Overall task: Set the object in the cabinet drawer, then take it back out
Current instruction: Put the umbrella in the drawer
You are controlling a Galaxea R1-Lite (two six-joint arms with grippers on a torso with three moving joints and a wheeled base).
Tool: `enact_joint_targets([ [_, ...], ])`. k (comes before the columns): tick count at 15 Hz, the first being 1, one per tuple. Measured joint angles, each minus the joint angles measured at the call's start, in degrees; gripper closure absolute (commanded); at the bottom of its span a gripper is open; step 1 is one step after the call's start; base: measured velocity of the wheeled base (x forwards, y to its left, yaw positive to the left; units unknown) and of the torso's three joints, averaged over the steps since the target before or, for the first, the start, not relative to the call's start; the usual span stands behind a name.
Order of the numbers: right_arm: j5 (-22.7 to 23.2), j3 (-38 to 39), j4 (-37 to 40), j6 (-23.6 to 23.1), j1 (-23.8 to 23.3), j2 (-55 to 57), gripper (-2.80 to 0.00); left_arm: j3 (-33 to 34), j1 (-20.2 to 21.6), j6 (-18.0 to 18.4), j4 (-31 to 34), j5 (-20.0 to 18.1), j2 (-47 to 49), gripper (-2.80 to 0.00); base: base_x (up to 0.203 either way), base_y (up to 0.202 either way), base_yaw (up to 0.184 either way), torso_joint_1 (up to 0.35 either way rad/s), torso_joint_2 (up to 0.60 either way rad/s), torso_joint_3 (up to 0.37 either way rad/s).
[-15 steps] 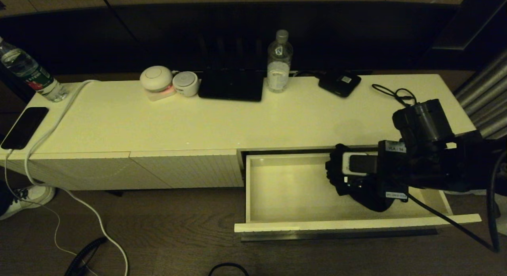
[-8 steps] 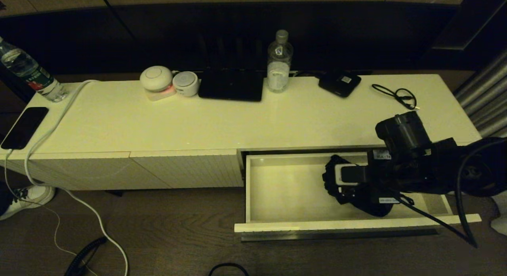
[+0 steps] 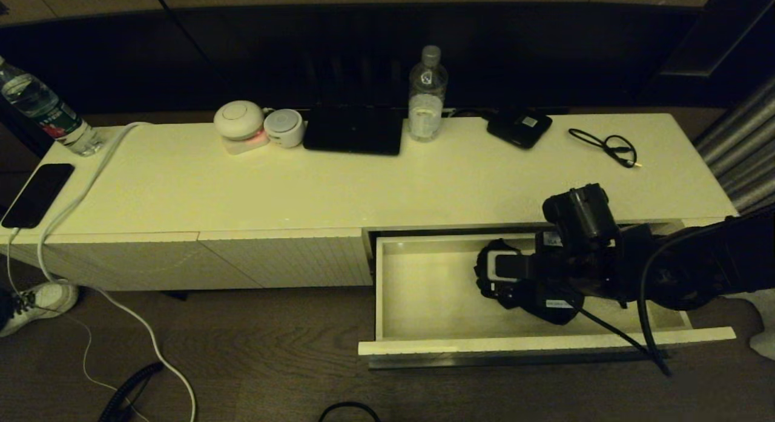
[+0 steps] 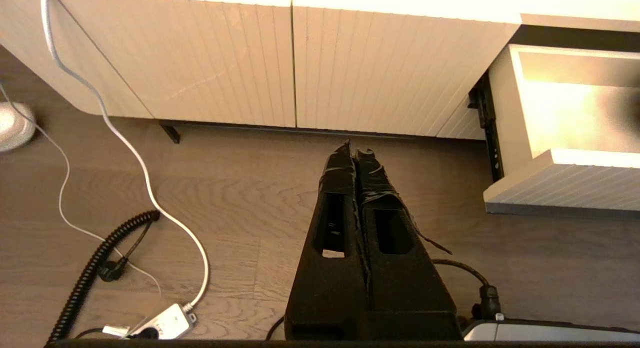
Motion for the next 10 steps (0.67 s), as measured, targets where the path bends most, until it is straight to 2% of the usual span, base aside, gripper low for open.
enact_joint_targets([
  [6,-0.74,-0.26,-0.07,0.76,0.96,-1.4,-2.8,0.0,0.02,-0.01,0.0,0.0,0.0,0.0,0.0,0.0,0.0,0.0,0.0,0.0],
  [10,-0.94,-0.48,0.44,1.65,2.01,-7.33,-2.8,0.0,0.02,-0.02,0.0,0.0,0.0,0.0,0.0,0.0,0.0,0.0,0.0,0.0],
])
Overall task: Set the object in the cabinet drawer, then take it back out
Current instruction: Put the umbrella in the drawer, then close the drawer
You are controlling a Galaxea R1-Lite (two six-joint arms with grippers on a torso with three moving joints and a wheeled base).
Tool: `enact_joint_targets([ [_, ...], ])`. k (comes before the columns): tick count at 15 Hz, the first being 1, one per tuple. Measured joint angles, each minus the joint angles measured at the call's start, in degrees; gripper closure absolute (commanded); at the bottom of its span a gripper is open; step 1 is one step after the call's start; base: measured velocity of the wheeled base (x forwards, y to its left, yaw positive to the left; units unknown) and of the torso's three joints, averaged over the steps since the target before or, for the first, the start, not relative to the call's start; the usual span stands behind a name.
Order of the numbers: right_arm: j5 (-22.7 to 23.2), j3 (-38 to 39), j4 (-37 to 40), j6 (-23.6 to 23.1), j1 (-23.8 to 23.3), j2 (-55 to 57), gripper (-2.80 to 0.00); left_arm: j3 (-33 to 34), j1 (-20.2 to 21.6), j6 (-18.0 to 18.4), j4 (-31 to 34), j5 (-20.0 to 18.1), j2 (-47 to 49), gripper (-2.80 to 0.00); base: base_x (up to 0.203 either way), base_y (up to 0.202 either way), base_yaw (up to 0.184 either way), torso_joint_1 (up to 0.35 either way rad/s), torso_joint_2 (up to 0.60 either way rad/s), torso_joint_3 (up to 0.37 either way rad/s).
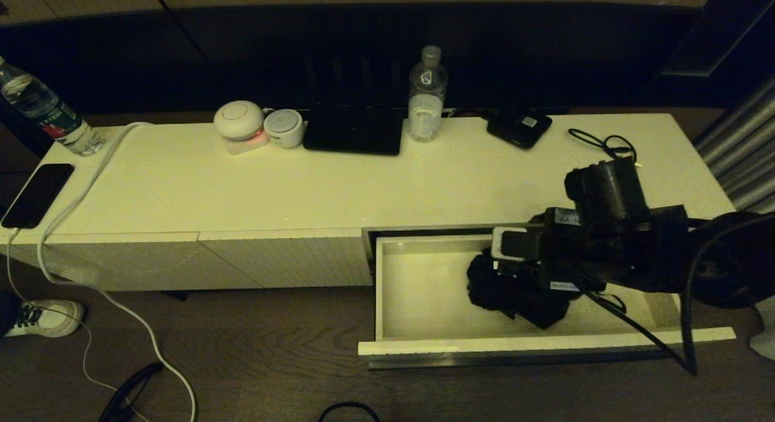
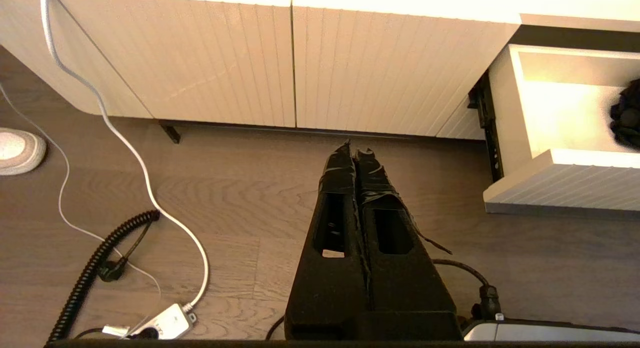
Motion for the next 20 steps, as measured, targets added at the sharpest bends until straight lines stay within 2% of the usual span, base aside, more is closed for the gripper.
enact_joint_targets([
  [4,0.12,2.99,6.71,0.64,0.75,-10.35,-2.8,0.0,0.0,0.02,0.0,-0.02,0.0,0.0,0.0,0.0,0.0,0.0,0.0,0.0],
  [7,0.16,10.61,11.08,1.28,2.42,-18.89,-2.8,0.0,-0.02,0.02,0.0,0.0,0.0,0.0,0.0,0.0,0.0,0.0,0.0,0.0],
  [8,0.13,13.58,11.53,1.47,2.76,-21.29,0.0,0.0,-0.02,0.0,0.0,-0.02,0.0,0.0,0.0,0.0,0.0,0.0,0.0,0.0],
  [14,0.51,25.62,11.42,3.68,5.25,-27.39,0.0,0.0,0.0,0.02,0.0,-0.02,0.0,0.0,0.0,0.0,0.0,0.0,0.0,0.0],
  [18,0.77,31.35,10.09,3.82,7.62,-25.04,0.0,0.0,0.0,0.02,0.0,-0.02,0.0,0.0,0.0,0.0,0.0,0.0,0.0,0.0],
  [20,1.39,34.14,6.47,4.46,7.93,-22.21,0.0,0.0,0.0,0.0,0.0,0.0,0.0,0.0,0.0,0.0,0.0,0.0,0.0,0.0],
])
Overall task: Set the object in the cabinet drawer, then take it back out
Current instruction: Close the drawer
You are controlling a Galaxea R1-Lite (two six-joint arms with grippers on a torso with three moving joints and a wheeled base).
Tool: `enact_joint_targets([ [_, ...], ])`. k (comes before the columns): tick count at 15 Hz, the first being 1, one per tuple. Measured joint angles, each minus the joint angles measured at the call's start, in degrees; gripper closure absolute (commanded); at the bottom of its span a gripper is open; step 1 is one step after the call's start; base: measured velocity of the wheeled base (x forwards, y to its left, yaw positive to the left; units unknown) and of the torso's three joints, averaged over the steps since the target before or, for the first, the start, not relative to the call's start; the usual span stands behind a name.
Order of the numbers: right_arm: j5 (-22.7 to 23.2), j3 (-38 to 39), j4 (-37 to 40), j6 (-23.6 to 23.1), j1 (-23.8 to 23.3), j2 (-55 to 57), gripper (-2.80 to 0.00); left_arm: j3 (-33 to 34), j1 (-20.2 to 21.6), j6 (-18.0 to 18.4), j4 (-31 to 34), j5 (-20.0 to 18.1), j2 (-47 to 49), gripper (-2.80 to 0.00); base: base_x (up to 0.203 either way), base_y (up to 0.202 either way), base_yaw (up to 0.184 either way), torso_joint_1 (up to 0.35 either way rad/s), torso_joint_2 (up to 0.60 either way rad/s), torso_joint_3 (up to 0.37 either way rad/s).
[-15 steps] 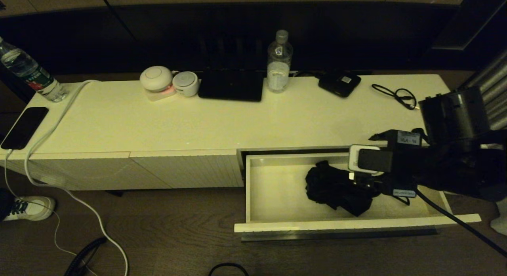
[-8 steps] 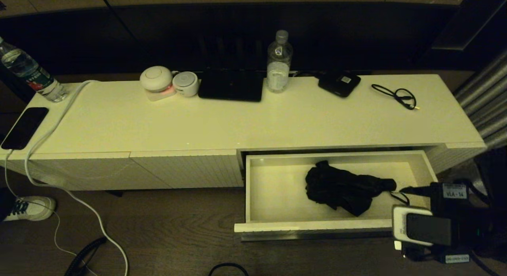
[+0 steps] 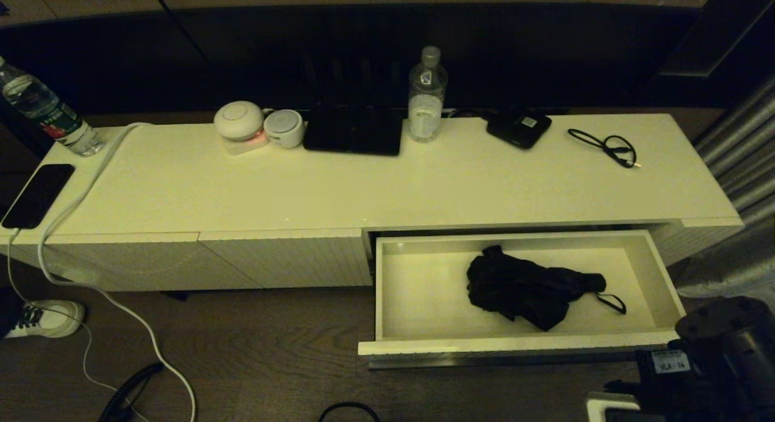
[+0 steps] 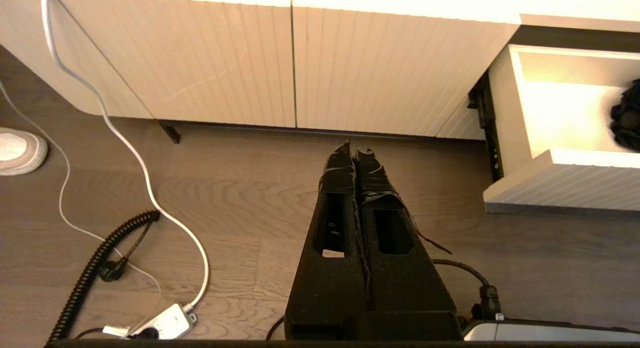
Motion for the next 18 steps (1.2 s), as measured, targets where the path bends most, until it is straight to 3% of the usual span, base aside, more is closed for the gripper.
enact_joint_targets([
  [9,0.5,5.27,-27.76,2.57,-0.43,19.87,0.0,0.0,0.0,0.0,0.0,0.01,0.0,0.0,0.0,0.0,0.0,0.0,0.0,0.0],
  [18,-3.23,5.51,-39.79,3.05,-1.26,27.82,0.0,0.0,-0.02,0.0,0.0,0.0,0.0,0.0,0.0,0.0,0.0,0.0,0.0,0.0],
])
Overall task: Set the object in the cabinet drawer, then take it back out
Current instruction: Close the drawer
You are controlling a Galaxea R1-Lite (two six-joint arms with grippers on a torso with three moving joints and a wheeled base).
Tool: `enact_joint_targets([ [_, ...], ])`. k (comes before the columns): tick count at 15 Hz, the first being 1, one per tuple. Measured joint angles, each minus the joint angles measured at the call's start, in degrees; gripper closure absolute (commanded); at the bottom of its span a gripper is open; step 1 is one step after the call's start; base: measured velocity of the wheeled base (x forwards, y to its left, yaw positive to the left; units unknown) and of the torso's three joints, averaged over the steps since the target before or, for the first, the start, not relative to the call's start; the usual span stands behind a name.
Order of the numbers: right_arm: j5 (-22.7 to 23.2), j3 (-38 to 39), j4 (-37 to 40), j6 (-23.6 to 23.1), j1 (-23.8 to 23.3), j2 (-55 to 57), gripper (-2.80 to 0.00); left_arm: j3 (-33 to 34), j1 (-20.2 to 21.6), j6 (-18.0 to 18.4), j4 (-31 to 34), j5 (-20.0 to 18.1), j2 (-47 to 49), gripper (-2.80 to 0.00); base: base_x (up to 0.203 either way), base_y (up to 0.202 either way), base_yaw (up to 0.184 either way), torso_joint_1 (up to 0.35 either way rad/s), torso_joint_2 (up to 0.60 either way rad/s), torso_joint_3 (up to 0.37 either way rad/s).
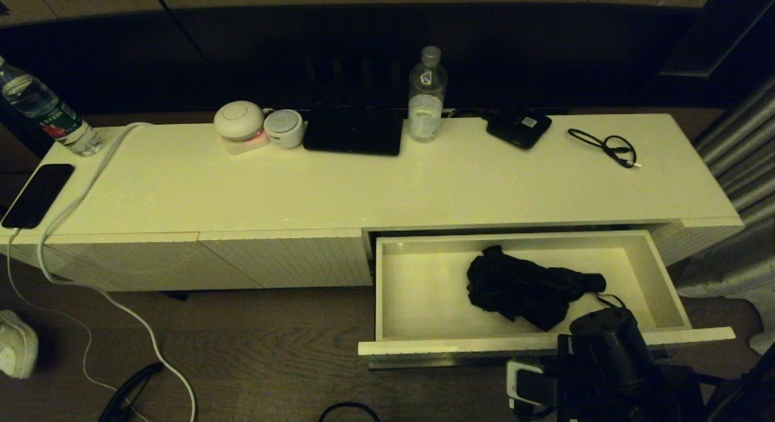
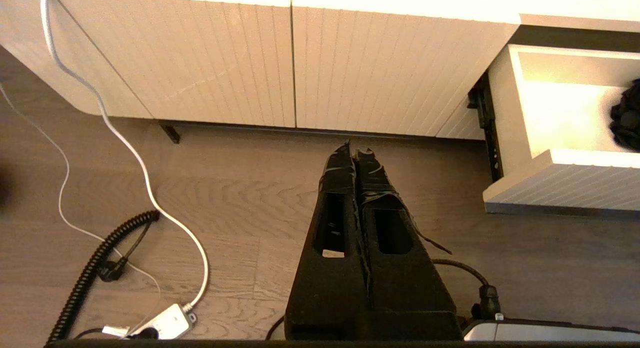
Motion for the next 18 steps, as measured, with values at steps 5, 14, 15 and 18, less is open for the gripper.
enact_joint_targets([
  [5,-2.53,-0.74,-3.85,0.02,-0.13,0.83,0.0,0.0,0.0,0.0,0.0,0.0,0.0,0.0,0.0,0.0,0.0,0.0,0.0,0.0],
  [14,-4.32,-1.79,-10.5,-0.12,-0.18,2.26,0.0,0.0,0.02,-0.02,0.0,0.0,0.0,0.0,0.0,0.0,0.0,0.0,0.0,0.0],
  [15,-4.32,-1.96,-11.77,-0.12,-0.18,2.73,0.0,0.0,0.02,0.0,0.0,-0.02,0.0,0.0,0.0,0.0,0.0,0.0,0.0,0.0],
  [18,-4.4,-2.68,-14.27,-0.16,-0.2,3.82,0.0,0.0,0.0,0.02,0.0,-0.02,0.0,0.0,0.0,0.0,0.0,0.0,0.0,0.0],
])
